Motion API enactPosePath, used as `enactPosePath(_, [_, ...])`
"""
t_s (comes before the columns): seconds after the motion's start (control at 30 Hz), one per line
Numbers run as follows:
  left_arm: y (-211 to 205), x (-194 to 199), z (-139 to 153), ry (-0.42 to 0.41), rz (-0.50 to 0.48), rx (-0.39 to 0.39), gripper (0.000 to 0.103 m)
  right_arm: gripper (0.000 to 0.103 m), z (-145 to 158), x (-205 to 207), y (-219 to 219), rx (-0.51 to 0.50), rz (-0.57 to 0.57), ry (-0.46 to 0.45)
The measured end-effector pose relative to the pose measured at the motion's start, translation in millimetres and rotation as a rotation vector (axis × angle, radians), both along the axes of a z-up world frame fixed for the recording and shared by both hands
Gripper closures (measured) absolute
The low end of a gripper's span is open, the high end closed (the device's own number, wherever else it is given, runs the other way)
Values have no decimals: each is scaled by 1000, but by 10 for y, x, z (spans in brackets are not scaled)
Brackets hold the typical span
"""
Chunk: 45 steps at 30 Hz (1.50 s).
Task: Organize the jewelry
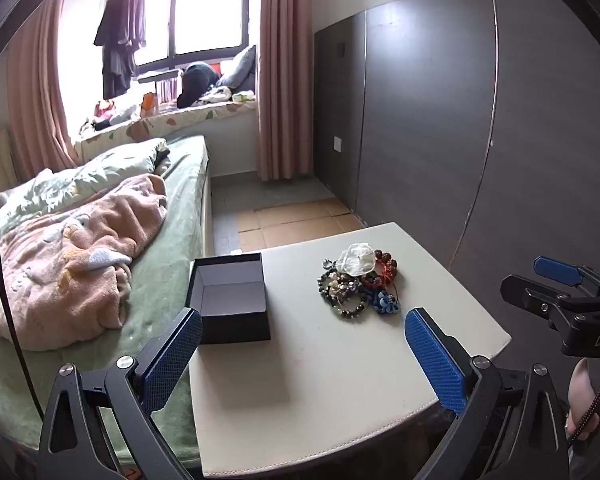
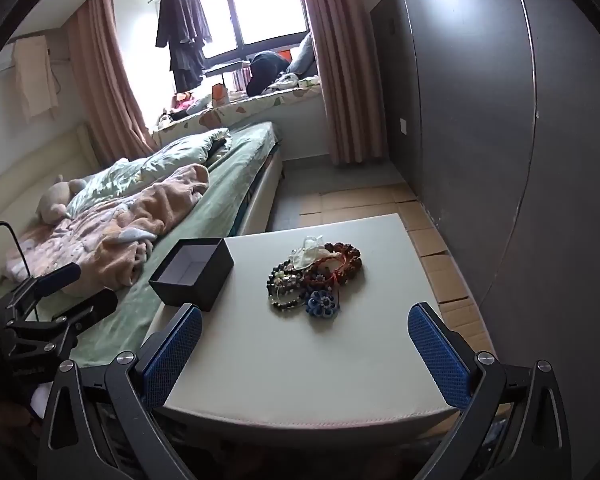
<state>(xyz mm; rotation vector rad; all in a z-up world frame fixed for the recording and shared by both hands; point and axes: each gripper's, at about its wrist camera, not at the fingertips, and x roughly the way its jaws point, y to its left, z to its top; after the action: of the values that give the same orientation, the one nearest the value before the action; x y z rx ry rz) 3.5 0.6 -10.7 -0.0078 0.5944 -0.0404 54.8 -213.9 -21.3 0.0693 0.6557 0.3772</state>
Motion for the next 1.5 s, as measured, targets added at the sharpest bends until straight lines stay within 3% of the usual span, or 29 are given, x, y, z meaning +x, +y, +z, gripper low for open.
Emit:
enactPosePath(0.4, [95, 12, -19, -14, 37, -51, 2, 0, -13, -31, 18, -9, 9, -3])
enactPosePath(1.5, [105, 13, -41, -20, 41, -47, 2, 0, -40, -36, 81, -27, 3, -10])
